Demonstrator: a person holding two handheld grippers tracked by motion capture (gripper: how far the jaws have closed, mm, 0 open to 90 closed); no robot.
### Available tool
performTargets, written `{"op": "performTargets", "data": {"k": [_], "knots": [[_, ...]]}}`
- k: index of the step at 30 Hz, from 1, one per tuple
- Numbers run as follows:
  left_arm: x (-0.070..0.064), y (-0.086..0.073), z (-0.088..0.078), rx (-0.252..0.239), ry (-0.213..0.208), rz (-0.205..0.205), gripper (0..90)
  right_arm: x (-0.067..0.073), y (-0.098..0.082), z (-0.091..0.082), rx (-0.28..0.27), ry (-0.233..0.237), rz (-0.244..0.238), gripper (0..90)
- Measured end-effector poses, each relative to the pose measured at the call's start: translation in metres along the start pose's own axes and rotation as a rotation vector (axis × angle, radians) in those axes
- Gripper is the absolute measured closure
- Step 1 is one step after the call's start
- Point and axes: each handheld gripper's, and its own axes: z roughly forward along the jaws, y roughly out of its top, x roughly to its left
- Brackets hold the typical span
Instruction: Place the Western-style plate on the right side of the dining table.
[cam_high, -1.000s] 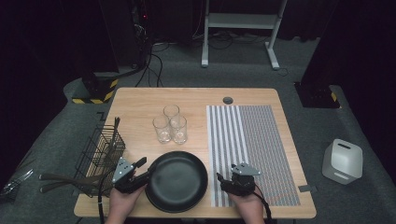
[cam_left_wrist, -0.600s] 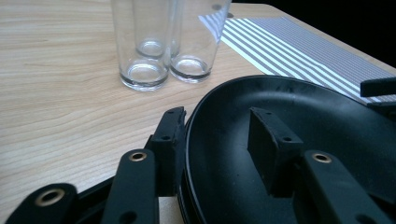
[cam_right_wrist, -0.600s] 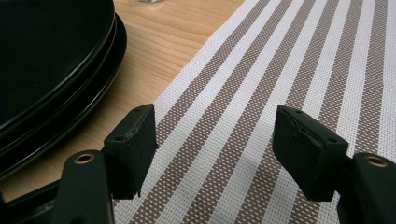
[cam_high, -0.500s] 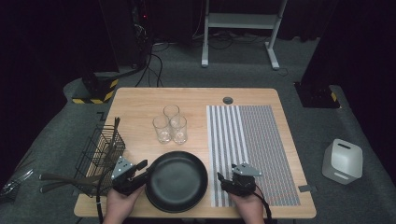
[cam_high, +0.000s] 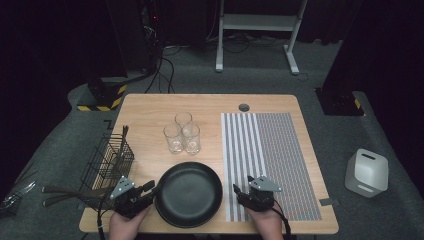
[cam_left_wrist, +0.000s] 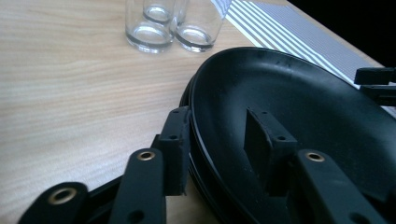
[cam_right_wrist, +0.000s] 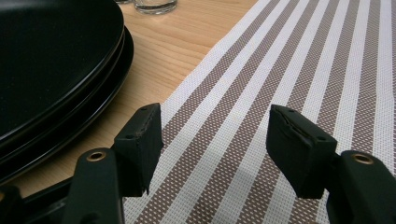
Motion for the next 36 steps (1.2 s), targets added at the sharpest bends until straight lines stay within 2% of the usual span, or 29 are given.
{"op": "performTargets", "data": {"k": [3,7,10,15,23,26,32,34,36], "knots": [[0.002,-0.001,-0.002,-0.002,-0.018,-0.011,66.4,-0.004,0.001,0.001,0.02,0.015,0.026,32.5],[0.004,-0.002,-0.001,0.002,-0.026,-0.02,68.9,-0.001,0.003,0.001,0.04,0.004,-0.002,31.8],[0.005,-0.003,0.002,0.031,-0.029,-0.021,72.1,0.0,0.005,0.002,0.056,-0.013,-0.02,32.8],[0.004,-0.003,0.003,0.04,-0.014,-0.018,73.3,0.0,0.011,-0.001,0.058,-0.028,-0.015,34.3],[0.005,-0.004,0.001,0.043,-0.026,-0.055,74.4,0.015,0.027,-0.015,-0.003,0.025,-0.035,38.9],[0.004,-0.004,0.0,0.054,-0.025,-0.05,73.5,0.021,0.029,-0.016,-0.006,0.057,-0.031,40.9],[0.003,-0.003,-0.001,0.063,-0.022,-0.037,72.2,0.033,0.032,-0.012,-0.002,0.11,-0.01,38.6],[0.003,-0.003,-0.001,0.063,-0.03,-0.046,70.8,0.039,0.032,-0.008,0.019,0.153,0.018,38.2],[0.005,-0.004,-0.001,0.059,-0.045,-0.073,70.9,0.043,0.031,-0.006,0.026,0.168,0.031,39.2]]}}
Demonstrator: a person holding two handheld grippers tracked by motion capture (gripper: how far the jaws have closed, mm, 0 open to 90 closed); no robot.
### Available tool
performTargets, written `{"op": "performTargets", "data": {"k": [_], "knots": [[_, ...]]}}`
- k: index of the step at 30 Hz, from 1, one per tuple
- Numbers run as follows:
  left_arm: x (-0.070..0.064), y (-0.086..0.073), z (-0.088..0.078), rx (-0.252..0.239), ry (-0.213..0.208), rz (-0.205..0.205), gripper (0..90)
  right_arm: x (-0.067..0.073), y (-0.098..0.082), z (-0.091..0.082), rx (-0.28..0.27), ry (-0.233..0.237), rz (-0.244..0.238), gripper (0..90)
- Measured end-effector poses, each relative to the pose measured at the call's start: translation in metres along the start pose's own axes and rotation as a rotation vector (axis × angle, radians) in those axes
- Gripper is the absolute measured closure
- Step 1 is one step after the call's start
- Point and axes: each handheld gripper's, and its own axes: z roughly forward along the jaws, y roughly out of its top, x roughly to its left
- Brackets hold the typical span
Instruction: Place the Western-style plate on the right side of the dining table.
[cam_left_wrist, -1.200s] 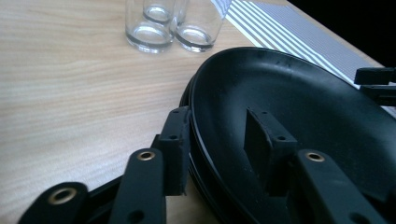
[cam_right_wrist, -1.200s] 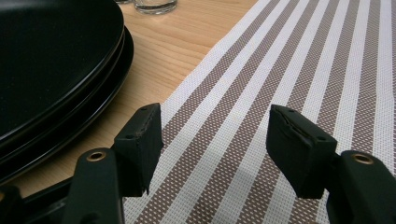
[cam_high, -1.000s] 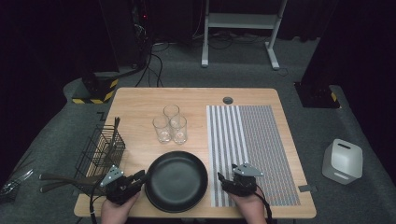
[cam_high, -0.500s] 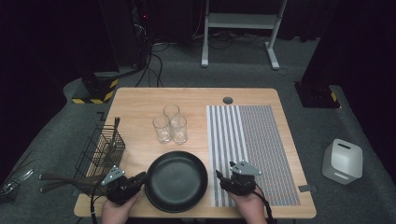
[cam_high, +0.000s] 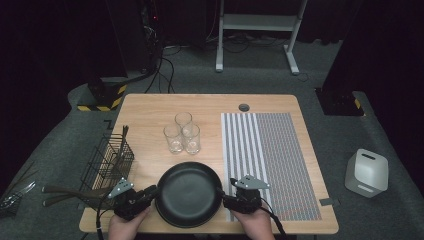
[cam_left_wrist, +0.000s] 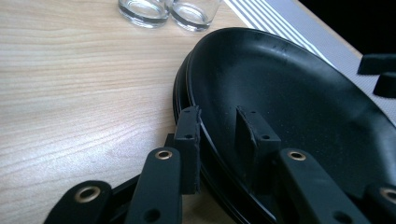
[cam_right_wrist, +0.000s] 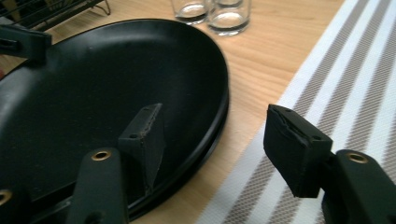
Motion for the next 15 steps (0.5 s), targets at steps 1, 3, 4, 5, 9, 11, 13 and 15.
{"op": "performTargets", "data": {"k": [1,3,4,5,9,11,13,15], "knots": [[0.0,0.0,0.0,0.001,-0.002,0.001,70.8,0.001,0.0,0.001,0.004,0.008,0.006,39.7],[0.0,-0.001,-0.001,0.004,0.002,0.016,70.9,0.003,-0.002,0.004,0.016,0.011,0.014,42.0],[-0.001,-0.001,-0.001,0.003,0.004,0.013,70.8,0.005,-0.003,0.005,0.024,0.003,0.01,43.1],[-0.001,-0.001,-0.001,0.003,0.004,0.013,70.7,0.005,-0.003,0.005,0.024,0.003,0.01,43.1],[0.0,-0.001,-0.002,0.004,-0.015,-0.014,69.3,0.009,-0.008,0.01,0.059,0.017,0.052,45.6],[0.0,-0.002,-0.002,0.001,-0.019,-0.014,68.5,0.01,-0.01,0.011,0.066,0.028,0.065,46.1],[0.0,-0.001,-0.002,0.003,-0.023,-0.013,68.1,0.01,-0.01,0.011,0.069,0.029,0.061,46.7],[0.0,-0.002,-0.002,0.004,-0.029,-0.02,67.9,0.012,-0.013,0.013,0.079,0.035,0.053,50.3]]}}
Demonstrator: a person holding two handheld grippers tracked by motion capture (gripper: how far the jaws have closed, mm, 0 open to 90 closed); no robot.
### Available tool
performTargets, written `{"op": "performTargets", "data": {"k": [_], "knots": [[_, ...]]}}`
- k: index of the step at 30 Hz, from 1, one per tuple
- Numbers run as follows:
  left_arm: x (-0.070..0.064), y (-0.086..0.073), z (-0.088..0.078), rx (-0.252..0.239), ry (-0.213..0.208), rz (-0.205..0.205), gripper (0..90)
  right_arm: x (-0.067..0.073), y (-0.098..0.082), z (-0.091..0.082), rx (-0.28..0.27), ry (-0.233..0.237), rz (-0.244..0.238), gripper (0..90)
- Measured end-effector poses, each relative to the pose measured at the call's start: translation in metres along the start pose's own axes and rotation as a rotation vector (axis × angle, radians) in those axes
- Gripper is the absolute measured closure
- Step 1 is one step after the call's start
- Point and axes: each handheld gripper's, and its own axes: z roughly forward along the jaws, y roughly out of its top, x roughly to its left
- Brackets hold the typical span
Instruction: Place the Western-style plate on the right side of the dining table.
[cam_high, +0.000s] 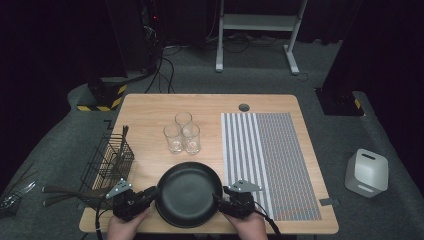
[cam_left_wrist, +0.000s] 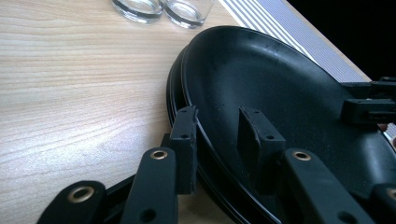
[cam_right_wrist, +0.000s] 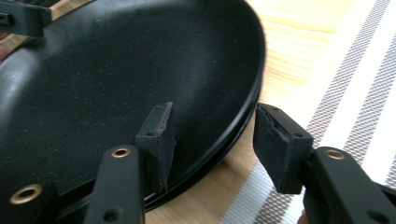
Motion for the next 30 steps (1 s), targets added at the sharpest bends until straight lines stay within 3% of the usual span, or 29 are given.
{"op": "performTargets", "data": {"k": [21,30], "knots": [[0.0,-0.001,0.001,-0.006,-0.012,-0.031,65.8,0.004,0.002,0.0,0.008,-0.016,0.001,53.6],[-0.002,-0.002,0.005,-0.004,-0.033,-0.03,65.5,-0.001,0.009,-0.002,-0.003,-0.054,-0.023,56.4]]}}
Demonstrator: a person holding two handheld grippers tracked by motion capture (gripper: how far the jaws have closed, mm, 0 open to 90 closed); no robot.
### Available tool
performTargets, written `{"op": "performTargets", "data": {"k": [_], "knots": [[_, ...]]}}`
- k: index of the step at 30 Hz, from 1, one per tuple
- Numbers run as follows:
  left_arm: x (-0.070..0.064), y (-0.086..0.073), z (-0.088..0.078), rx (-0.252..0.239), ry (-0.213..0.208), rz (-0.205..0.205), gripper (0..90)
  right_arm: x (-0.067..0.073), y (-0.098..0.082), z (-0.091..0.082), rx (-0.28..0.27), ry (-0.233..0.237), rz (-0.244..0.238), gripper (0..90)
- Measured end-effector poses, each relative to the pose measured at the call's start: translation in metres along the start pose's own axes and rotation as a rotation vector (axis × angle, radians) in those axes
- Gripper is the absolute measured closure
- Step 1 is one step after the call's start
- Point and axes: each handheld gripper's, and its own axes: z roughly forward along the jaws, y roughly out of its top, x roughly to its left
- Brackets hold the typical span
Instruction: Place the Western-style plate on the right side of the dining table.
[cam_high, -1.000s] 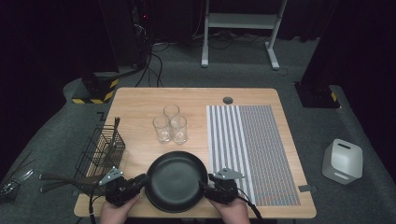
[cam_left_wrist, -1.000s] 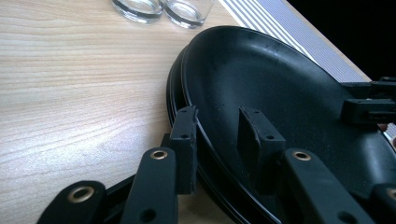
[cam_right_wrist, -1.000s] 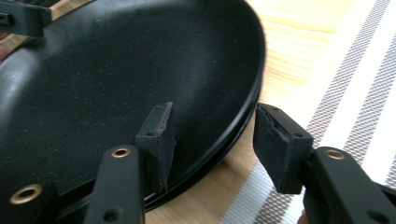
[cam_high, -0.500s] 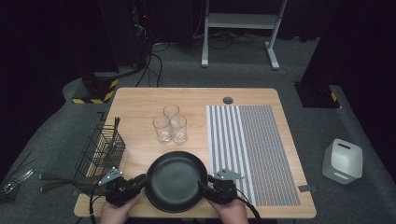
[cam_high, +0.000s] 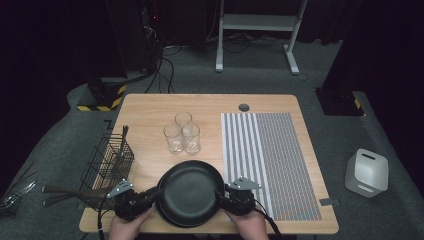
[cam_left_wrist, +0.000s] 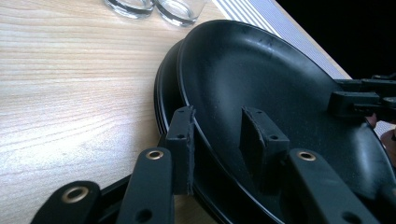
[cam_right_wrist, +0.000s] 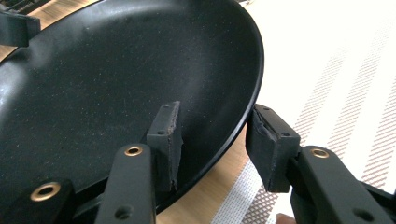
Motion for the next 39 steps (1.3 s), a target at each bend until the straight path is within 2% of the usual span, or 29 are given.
{"op": "performTargets", "data": {"k": [9,13,18,20,22,24,26,29,31,33,39], "knots": [[0.0,-0.001,0.005,-0.001,-0.018,-0.004,64.9,-0.007,0.004,-0.002,-0.024,-0.021,-0.003,61.0],[0.0,-0.001,0.005,-0.003,-0.019,-0.001,64.8,-0.008,0.004,-0.002,-0.026,-0.018,0.005,59.3],[-0.001,-0.001,0.006,-0.005,-0.018,-0.001,64.1,-0.004,-0.001,-0.007,-0.021,0.023,0.041,48.8],[-0.001,-0.001,0.006,-0.005,-0.019,-0.002,63.8,-0.003,-0.002,-0.008,-0.021,0.027,0.039,48.7],[-0.001,-0.001,0.006,-0.005,-0.021,-0.006,63.5,0.0,-0.008,-0.008,0.011,0.048,0.059,50.0],[-0.001,-0.001,0.006,-0.005,-0.026,-0.014,63.1,0.001,-0.009,-0.008,0.011,0.055,0.053,50.9],[0.0,-0.001,0.006,-0.003,-0.029,-0.017,61.8,0.001,-0.007,-0.009,0.023,0.055,0.074,53.8],[-0.002,-0.002,0.008,-0.009,-0.026,-0.03,59.2,0.0,-0.004,-0.008,0.026,0.038,0.06,54.4],[-0.002,-0.002,0.009,-0.008,-0.024,-0.024,58.6,-0.002,-0.001,-0.006,0.024,0.025,0.051,54.4],[-0.002,-0.002,0.01,-0.015,-0.028,-0.04,58.6,-0.003,0.002,-0.003,0.02,0.012,0.044,54.5],[-0.002,-0.002,0.013,-0.021,-0.02,-0.032,58.4,-0.007,0.007,0.0,0.011,0.0,0.025,55.1]]}}
